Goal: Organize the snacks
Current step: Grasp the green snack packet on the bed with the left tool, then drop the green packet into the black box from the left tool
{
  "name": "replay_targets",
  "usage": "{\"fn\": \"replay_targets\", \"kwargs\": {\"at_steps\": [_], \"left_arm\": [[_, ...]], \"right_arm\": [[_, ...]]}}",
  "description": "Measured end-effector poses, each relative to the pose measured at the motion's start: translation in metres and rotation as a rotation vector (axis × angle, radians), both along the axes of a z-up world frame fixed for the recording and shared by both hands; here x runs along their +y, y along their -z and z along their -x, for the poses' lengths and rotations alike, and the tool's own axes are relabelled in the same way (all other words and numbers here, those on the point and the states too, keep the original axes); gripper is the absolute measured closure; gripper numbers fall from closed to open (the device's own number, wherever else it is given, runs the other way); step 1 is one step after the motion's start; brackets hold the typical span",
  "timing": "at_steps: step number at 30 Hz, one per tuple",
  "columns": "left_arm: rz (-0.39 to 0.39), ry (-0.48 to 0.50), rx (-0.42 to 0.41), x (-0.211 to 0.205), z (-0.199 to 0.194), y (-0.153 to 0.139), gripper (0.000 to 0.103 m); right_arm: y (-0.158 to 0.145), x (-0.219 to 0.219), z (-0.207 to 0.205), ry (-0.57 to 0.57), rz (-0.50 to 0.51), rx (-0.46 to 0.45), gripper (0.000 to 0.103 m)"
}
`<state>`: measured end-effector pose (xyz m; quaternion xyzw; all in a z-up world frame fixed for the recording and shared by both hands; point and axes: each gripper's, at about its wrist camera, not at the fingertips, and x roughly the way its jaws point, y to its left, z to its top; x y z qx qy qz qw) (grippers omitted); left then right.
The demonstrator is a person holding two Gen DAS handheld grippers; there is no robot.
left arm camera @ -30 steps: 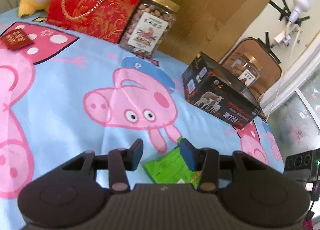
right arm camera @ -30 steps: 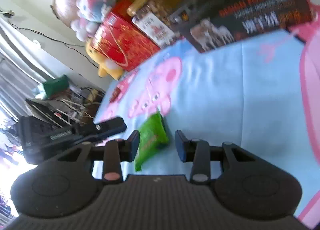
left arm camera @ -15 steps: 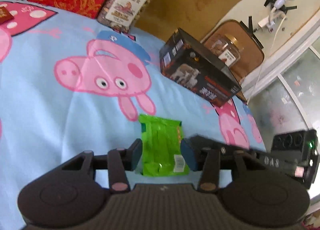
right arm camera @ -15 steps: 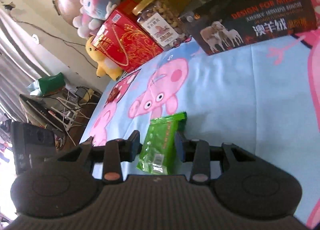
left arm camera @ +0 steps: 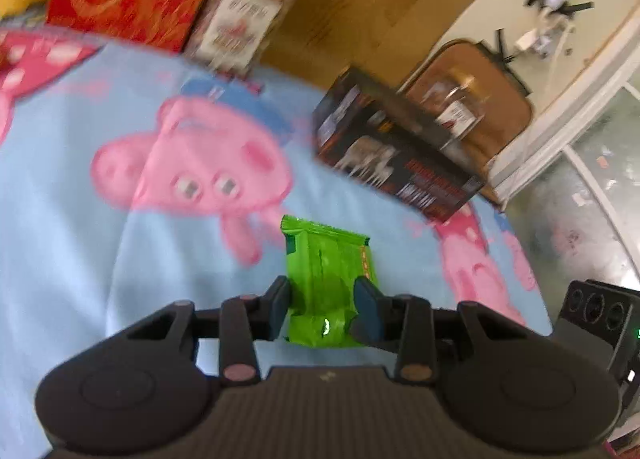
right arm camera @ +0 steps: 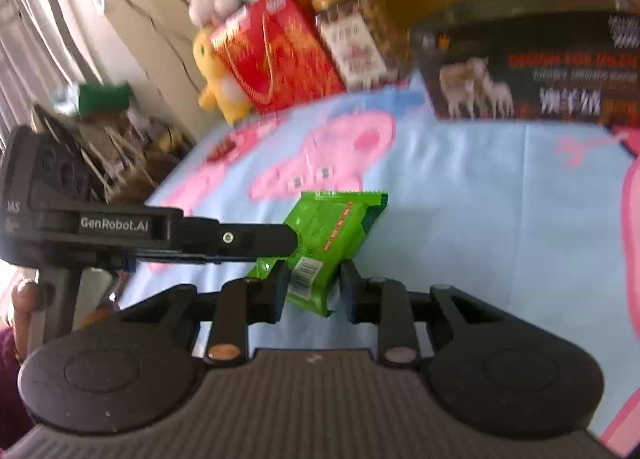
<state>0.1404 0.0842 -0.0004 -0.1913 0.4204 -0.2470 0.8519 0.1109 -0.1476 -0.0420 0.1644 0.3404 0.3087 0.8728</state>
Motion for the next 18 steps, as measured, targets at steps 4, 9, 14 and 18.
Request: {"fn": "replay_targets", "kwargs": {"at_steps": [4,9,14,18], "left_arm": [[0.025,0.044,-0.075,-0.019,-0.024,-0.034,0.068],[0.010,0.097,-0.175,-0.072,-0.073,-0.068,0.068],[0.020,0.142,-0.137,-0.130,-0.134,-0.065,0.068],[0.020,0.168,-0.079,-0.169,-0.164,-0.048,0.068]], "right_arm": [[-0.025,-0.021,-0.008,0.058,-0.052,-0.087,0.072],[-0.063,-0.050,-0.035,0.154,-0.017,-0.221,0.072],[-0.074,-0.088,-0.078,0.255,0.024,-0.241,0.073],[-0.066,-0.112,-0.100,0.311,0.059,-0.197,0.072]]}}
